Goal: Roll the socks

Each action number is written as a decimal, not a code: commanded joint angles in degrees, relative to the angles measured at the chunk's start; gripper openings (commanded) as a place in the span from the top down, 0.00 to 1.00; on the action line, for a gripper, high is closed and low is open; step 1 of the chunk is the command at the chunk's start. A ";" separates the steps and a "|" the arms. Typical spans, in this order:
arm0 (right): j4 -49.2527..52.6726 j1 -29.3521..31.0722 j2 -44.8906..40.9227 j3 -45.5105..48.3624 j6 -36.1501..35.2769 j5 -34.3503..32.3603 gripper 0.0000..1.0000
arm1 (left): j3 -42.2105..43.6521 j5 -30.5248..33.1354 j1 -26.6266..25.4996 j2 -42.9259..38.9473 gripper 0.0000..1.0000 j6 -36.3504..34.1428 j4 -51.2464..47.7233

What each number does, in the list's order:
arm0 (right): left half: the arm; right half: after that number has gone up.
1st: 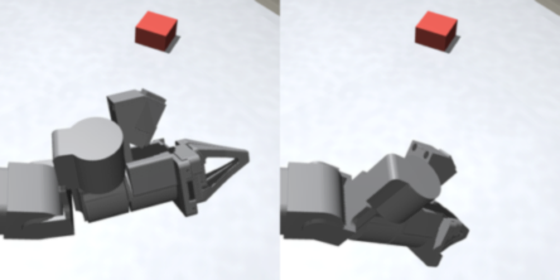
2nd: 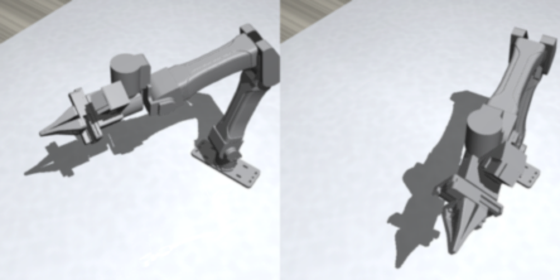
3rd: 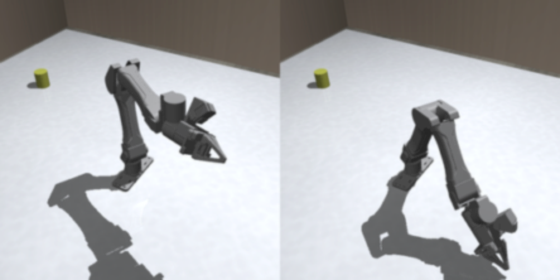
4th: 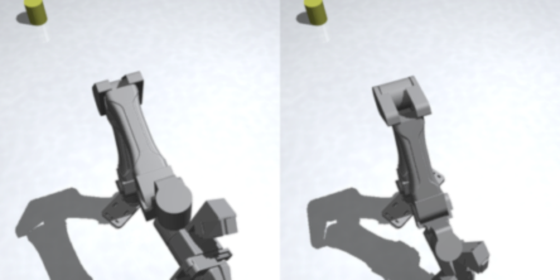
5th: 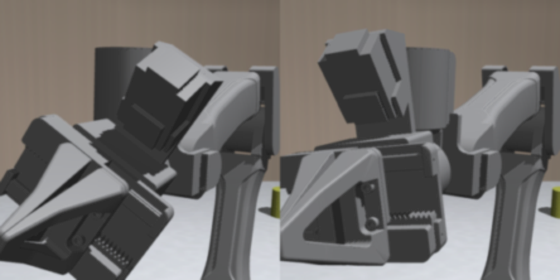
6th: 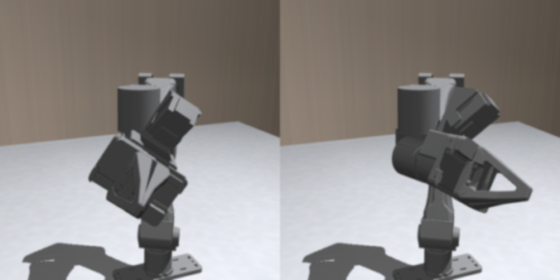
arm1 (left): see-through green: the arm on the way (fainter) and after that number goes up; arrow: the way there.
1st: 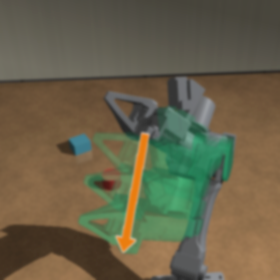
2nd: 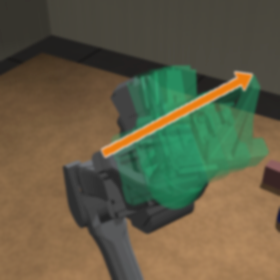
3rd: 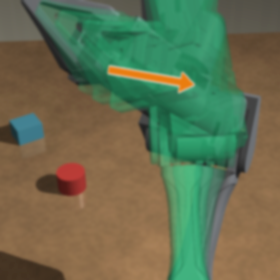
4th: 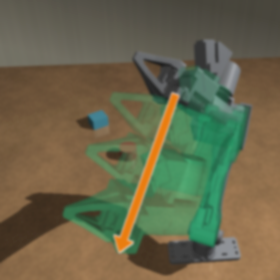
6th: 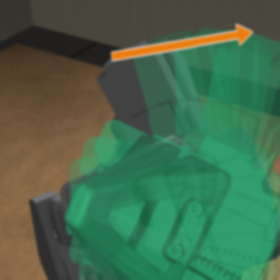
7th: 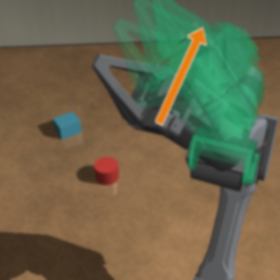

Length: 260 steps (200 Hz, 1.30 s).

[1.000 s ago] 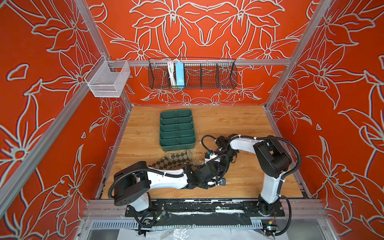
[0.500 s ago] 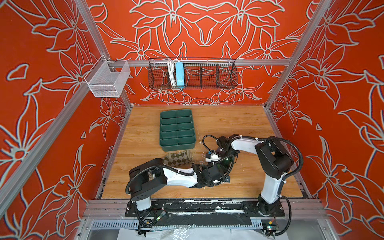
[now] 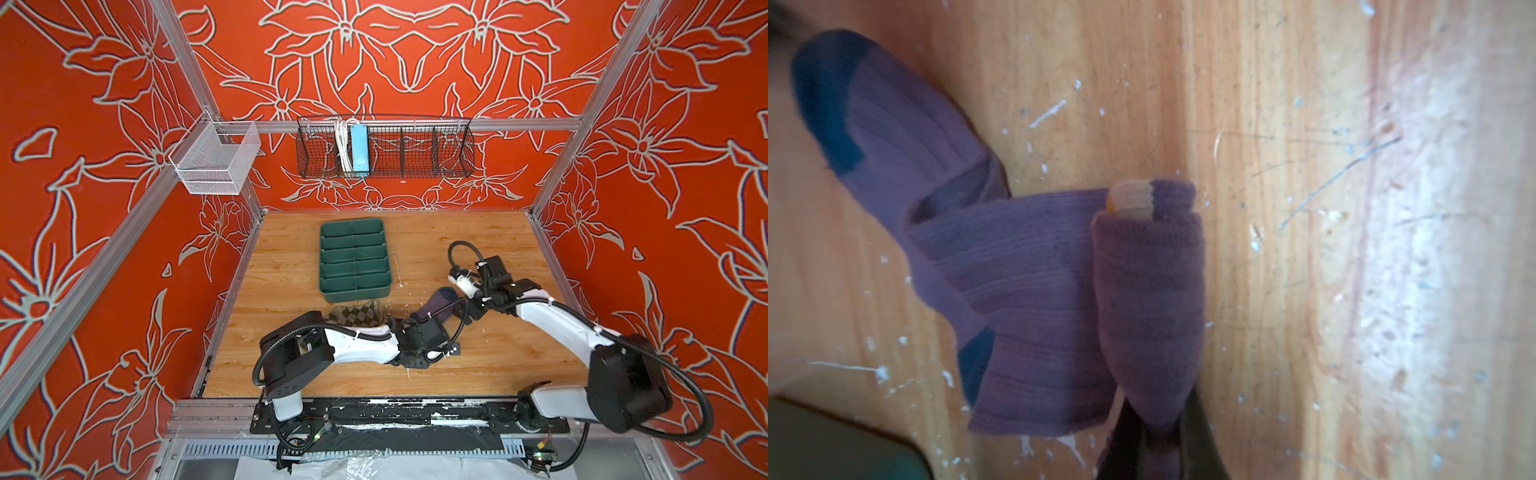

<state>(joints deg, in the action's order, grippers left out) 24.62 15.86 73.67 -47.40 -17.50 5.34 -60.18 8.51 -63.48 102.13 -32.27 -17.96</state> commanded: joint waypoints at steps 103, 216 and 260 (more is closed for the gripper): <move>0.61 2.53 -37.52 6.42 -11.75 25.29 0.24 | -35.22 -45.25 18.06 29.68 1.00 4.09 -42.50; -15.09 37.76 -13.49 22.06 -37.61 -12.52 0.37 | -39.84 -48.34 20.94 35.29 1.00 4.73 -45.02; -17.66 37.84 -0.24 17.78 -33.24 -15.54 0.50 | -39.58 -48.25 20.94 34.83 0.98 4.75 -44.90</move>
<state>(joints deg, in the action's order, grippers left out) 9.85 53.39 69.01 -27.09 -52.05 -7.99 -101.16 -44.07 -42.19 133.71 -27.14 -63.11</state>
